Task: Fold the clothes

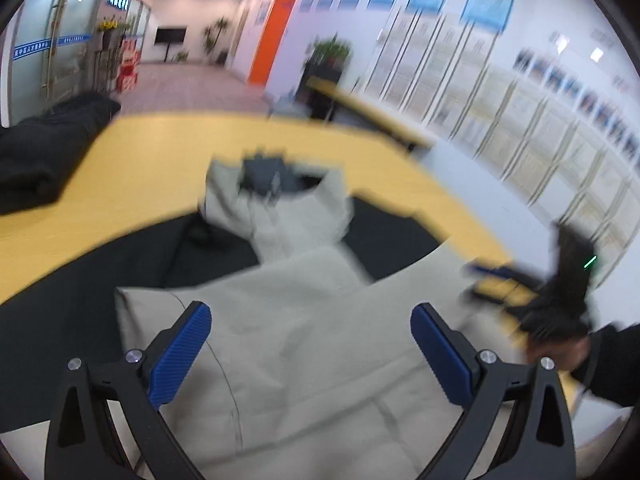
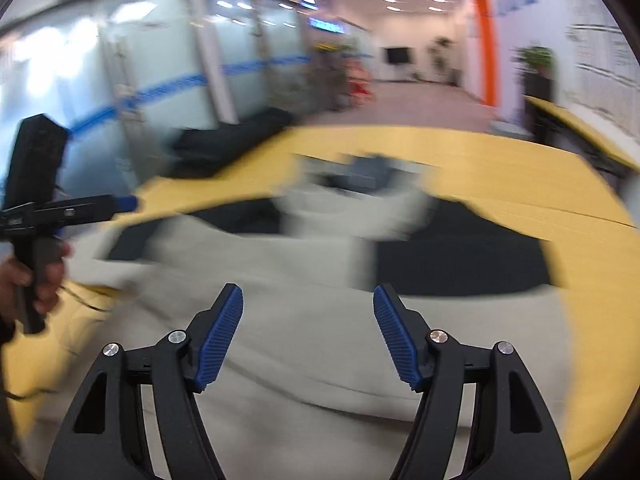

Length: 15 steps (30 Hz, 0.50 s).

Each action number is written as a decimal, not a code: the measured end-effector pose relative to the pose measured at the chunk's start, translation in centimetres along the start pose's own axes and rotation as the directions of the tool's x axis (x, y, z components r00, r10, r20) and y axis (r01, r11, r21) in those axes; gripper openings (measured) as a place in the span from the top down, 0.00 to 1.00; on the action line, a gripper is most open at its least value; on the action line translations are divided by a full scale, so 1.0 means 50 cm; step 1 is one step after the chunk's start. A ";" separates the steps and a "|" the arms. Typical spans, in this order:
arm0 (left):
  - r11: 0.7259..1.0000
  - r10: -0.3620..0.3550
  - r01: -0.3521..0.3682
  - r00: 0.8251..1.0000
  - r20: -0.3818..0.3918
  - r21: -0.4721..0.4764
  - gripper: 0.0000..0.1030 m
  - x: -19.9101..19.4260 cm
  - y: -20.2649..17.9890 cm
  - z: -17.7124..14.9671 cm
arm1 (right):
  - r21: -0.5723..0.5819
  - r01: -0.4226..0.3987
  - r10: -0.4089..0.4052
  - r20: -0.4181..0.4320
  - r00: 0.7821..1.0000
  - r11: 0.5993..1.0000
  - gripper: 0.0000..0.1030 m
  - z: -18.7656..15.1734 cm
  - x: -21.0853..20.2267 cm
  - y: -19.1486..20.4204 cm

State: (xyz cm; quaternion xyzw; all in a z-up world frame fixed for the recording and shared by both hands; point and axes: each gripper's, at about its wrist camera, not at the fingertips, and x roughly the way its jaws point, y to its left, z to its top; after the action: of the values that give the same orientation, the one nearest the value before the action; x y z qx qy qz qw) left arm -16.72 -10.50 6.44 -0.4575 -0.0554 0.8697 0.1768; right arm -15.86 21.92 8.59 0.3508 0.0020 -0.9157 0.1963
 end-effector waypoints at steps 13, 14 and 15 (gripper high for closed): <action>0.995 0.064 -0.062 0.998 0.023 -0.078 0.03 0.014 0.006 -0.060 | -0.005 0.081 -0.081 -0.108 0.991 0.997 0.37 -0.047 0.040 -0.112; 0.990 0.091 -0.084 0.994 0.056 -0.110 0.03 -0.004 0.020 -0.065 | -0.025 0.064 -0.066 -0.077 0.995 0.998 0.36 -0.028 0.034 -0.088; 0.984 0.120 -0.106 0.989 0.089 -0.144 0.03 -0.024 0.035 -0.069 | -0.046 0.049 -0.051 -0.045 0.998 0.998 0.32 -0.010 0.029 -0.063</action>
State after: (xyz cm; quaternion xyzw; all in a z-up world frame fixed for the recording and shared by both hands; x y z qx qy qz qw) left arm -13.74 -12.80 4.91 -0.4282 -0.0983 0.8936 0.0921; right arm -17.68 24.39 6.85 0.3672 0.0357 -0.9117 0.1810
